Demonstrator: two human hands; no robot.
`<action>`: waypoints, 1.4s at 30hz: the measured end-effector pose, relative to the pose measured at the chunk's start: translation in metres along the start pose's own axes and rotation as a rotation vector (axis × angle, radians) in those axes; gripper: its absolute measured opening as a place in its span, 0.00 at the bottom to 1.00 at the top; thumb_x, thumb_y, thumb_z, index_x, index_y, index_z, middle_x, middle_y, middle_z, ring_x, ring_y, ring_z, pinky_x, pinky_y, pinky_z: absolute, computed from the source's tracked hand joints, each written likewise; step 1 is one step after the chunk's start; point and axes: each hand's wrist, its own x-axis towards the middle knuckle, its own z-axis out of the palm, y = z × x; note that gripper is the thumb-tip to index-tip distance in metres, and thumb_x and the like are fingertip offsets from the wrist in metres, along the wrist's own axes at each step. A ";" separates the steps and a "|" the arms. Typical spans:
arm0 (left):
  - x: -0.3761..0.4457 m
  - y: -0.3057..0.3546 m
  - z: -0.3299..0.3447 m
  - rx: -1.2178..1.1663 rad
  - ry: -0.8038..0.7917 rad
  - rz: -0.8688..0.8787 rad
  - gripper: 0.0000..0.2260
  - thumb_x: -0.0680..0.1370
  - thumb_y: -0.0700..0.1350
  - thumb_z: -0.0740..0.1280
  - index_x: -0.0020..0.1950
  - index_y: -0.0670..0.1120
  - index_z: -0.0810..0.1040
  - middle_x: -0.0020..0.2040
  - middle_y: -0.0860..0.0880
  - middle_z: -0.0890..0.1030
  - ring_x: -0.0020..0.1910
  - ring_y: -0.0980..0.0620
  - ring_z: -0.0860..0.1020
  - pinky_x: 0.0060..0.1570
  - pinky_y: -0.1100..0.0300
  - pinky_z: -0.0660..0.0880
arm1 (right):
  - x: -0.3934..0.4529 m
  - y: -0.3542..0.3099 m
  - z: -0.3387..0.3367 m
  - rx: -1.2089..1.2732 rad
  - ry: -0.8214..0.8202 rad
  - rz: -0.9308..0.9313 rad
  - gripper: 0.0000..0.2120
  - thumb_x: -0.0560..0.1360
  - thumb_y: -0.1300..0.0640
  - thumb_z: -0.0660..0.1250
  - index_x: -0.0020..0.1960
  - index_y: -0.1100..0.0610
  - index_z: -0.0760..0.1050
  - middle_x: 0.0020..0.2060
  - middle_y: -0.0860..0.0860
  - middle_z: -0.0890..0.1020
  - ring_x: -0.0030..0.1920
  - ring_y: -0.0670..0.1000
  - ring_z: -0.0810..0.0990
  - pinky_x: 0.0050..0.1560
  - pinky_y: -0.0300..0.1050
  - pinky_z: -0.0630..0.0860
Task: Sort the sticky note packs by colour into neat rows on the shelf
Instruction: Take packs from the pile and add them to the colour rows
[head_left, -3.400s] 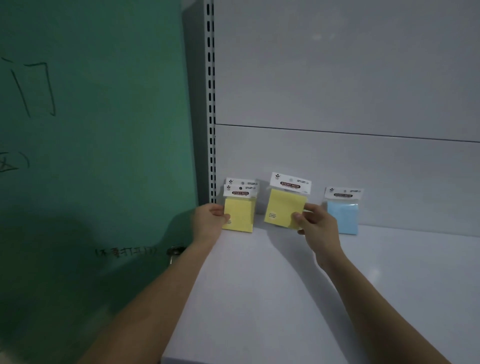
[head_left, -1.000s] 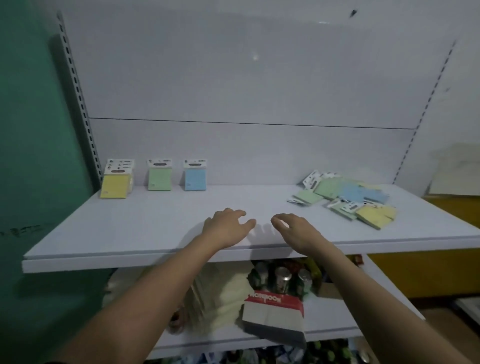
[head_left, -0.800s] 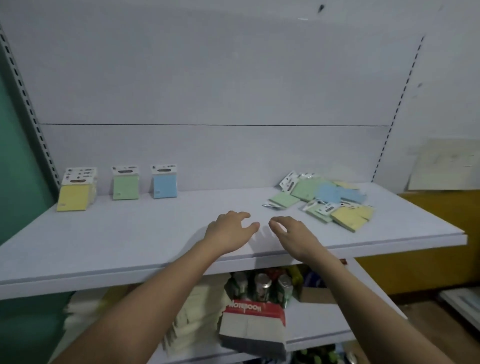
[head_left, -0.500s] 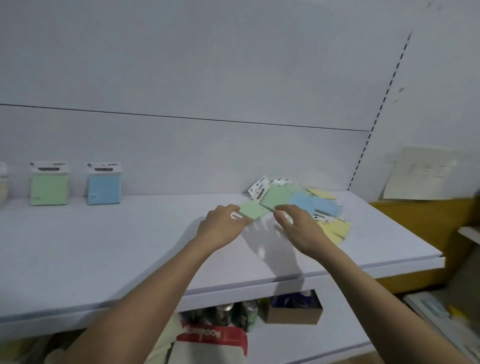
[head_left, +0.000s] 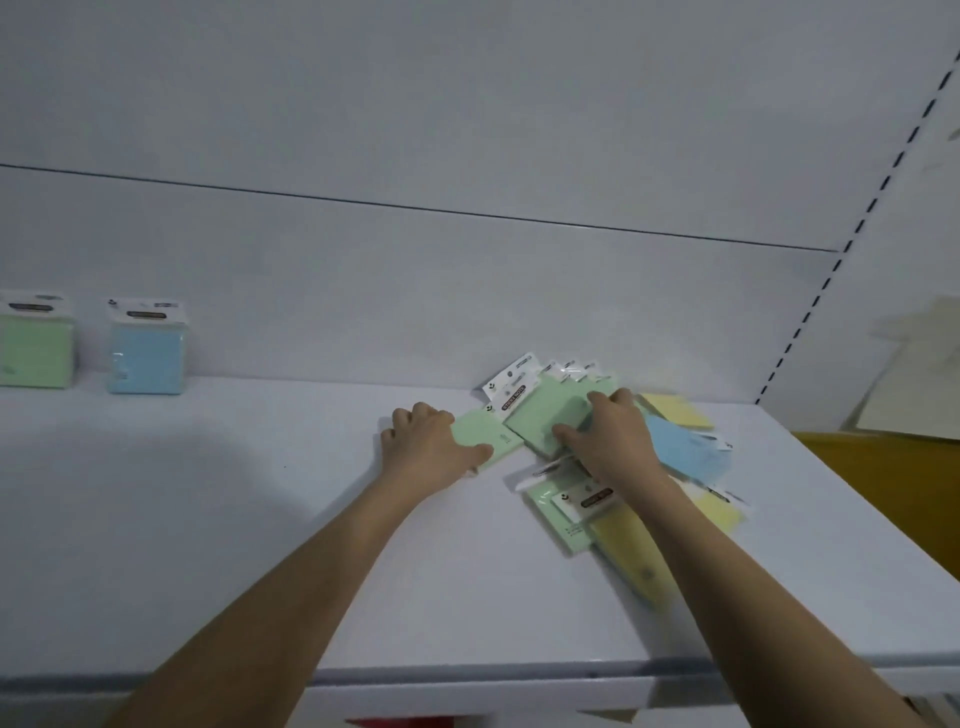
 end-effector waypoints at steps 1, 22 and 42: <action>0.003 0.002 0.002 -0.041 -0.009 -0.028 0.31 0.70 0.64 0.67 0.67 0.49 0.71 0.66 0.48 0.69 0.67 0.44 0.62 0.61 0.53 0.63 | 0.004 0.003 0.003 -0.016 -0.005 -0.022 0.20 0.74 0.46 0.68 0.57 0.60 0.72 0.56 0.56 0.69 0.55 0.60 0.73 0.50 0.50 0.73; 0.011 -0.013 -0.005 -0.986 0.303 -0.092 0.24 0.70 0.29 0.71 0.61 0.46 0.71 0.51 0.45 0.76 0.35 0.52 0.76 0.27 0.64 0.75 | 0.041 0.027 0.000 1.131 -0.209 -0.047 0.14 0.70 0.69 0.67 0.52 0.56 0.76 0.47 0.58 0.83 0.39 0.63 0.85 0.35 0.53 0.82; -0.024 0.010 -0.035 -1.481 0.405 -0.172 0.12 0.73 0.36 0.71 0.54 0.48 0.81 0.50 0.49 0.82 0.50 0.50 0.80 0.53 0.54 0.75 | 0.029 0.018 -0.002 1.253 -0.393 -0.111 0.06 0.76 0.62 0.67 0.53 0.61 0.75 0.46 0.58 0.85 0.45 0.65 0.84 0.47 0.62 0.81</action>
